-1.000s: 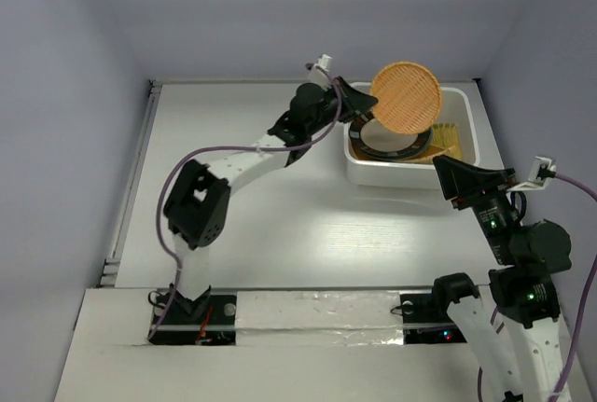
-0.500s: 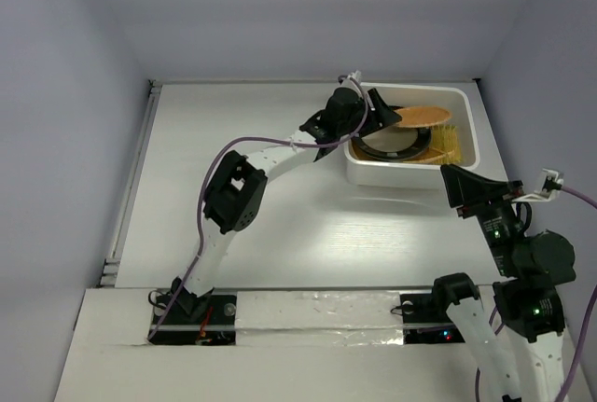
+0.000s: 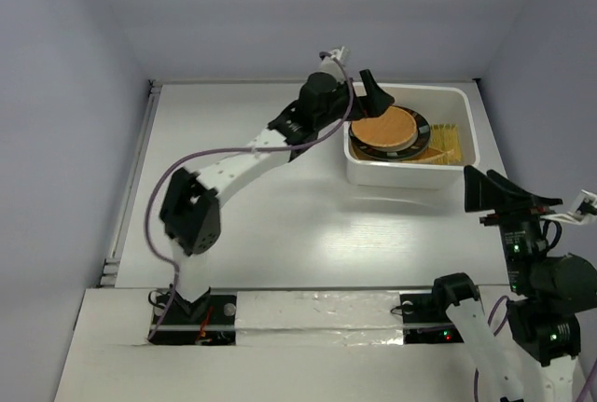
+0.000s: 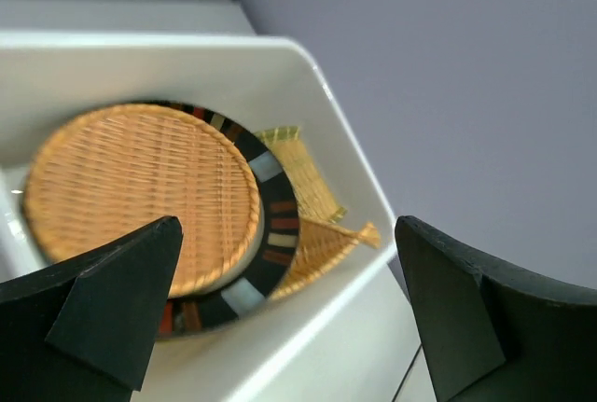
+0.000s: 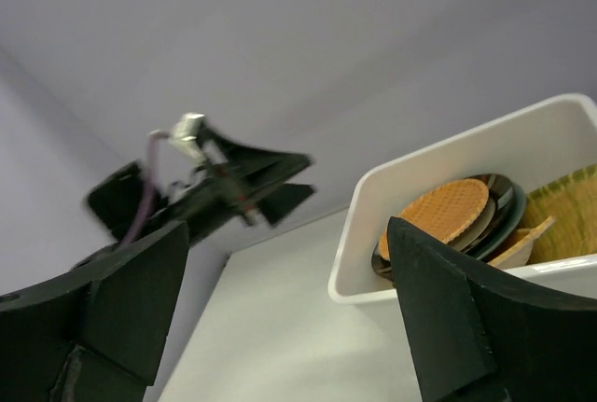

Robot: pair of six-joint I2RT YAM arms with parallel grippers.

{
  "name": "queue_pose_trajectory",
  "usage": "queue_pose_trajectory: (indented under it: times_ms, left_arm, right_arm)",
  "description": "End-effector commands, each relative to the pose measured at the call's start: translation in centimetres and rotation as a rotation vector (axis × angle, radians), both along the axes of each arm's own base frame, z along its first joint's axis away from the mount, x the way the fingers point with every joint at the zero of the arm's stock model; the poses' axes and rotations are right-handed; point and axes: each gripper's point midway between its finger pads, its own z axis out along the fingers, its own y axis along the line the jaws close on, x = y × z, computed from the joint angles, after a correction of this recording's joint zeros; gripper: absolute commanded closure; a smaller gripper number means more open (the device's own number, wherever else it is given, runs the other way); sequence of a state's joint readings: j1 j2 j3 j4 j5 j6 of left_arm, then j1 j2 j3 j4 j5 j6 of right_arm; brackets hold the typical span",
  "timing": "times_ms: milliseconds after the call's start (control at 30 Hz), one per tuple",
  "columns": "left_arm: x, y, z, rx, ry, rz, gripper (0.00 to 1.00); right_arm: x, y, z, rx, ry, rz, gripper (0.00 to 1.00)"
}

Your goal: Place the plates into the plastic bin on the countertop

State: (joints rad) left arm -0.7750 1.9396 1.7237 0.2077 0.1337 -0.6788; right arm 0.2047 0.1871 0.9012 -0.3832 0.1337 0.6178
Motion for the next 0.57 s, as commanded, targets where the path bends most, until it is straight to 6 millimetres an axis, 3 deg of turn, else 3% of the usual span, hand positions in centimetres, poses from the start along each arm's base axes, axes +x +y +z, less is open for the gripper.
queue_pose_trajectory:
  times_ms: [0,100,200,367,500,533]
  left_arm:
    - [-3.4,5.4,10.3,-0.068,-0.257,0.063,0.01]
    - [-6.5,9.6,11.9,-0.073,-0.330,0.103,0.01]
    - [-9.0,14.6,11.7,-0.036,-0.353,0.196,0.01]
    - [-13.4,22.6,9.5,0.007,-0.346,0.339,0.01]
    - [-15.3,26.9,6.6,0.087,-0.303,0.424,0.01]
    - [-15.7,27.7,5.0,0.139,-0.265,0.435,0.01]
  right_arm:
    - [-1.9,-2.2,1.8,0.002,-0.048,-0.102,0.07]
    - [-2.8,-3.1,2.4,0.004,-0.065,-0.139,0.06]
    - [-3.2,-3.5,2.4,0.001,-0.069,-0.157,0.05]
    - [-2.1,-3.8,0.6,-0.009,-0.022,-0.185,0.00]
    - [-0.8,-3.9,-1.2,-0.019,0.035,-0.206,0.00]
    - [-0.7,-4.0,-1.5,-0.021,0.046,-0.215,0.00]
